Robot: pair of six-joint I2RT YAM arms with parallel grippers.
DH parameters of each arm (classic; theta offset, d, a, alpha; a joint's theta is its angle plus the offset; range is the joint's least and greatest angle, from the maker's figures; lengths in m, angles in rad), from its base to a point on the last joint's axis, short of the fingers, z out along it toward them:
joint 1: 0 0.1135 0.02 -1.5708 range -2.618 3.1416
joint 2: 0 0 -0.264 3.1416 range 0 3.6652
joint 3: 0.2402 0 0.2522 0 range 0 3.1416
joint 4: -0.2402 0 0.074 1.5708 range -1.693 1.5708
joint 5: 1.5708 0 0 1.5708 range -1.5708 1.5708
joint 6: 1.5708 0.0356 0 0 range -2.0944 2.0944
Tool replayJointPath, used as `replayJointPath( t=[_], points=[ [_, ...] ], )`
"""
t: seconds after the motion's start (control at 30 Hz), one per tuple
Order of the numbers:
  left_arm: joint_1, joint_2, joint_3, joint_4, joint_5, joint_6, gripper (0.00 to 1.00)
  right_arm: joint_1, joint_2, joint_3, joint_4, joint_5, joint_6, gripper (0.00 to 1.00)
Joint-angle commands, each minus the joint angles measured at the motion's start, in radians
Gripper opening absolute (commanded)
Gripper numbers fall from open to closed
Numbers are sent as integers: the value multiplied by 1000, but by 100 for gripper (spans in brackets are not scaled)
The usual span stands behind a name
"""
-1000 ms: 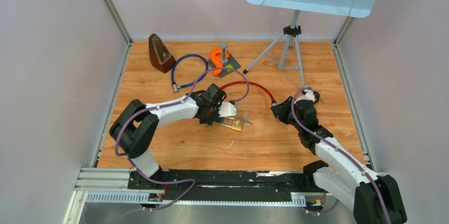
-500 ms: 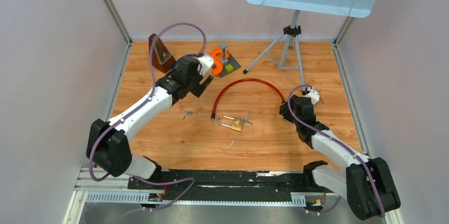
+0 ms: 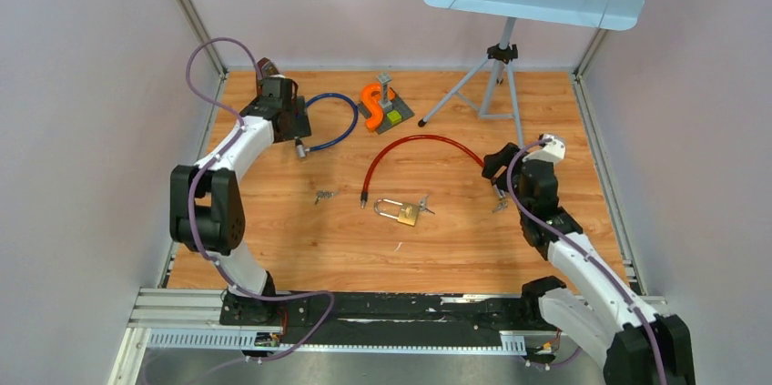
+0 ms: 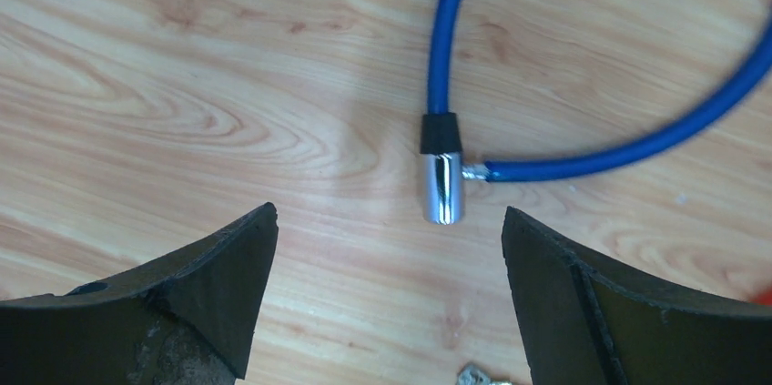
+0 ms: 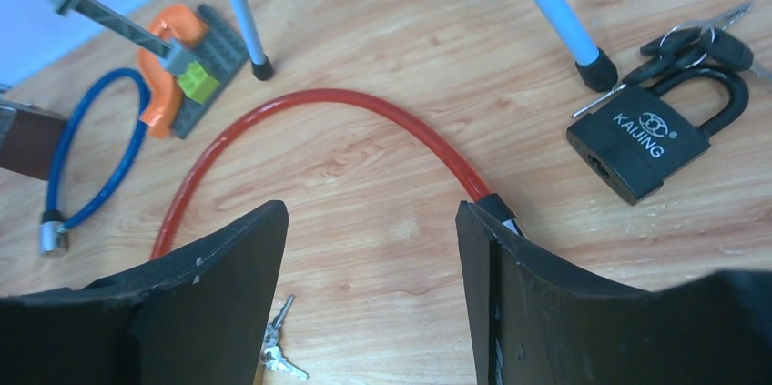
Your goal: Unlock with the key
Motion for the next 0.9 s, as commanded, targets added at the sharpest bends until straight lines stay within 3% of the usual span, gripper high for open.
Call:
replayJointPath(
  t=[0.0, 0.37, 0.5, 0.67, 0.87],
  points=[
    [26, 82, 48, 60, 6, -165, 96, -3, -125, -33, -1, -8, -45, 68],
    [56, 327, 126, 83, 43, -247, 79, -3, -329, -87, -30, -63, -45, 68],
    [56, 346, 125, 65, 66, -261, 61, -4, -356, -77, -60, -86, -63, 66],
    [55, 293, 45, 9, 87, -341, 23, -2, -363, -50, -90, -148, -113, 63],
    [49, 103, -171, -36, 119, -521, 10, -2, -322, -19, -106, -296, -148, 59]
  ],
)
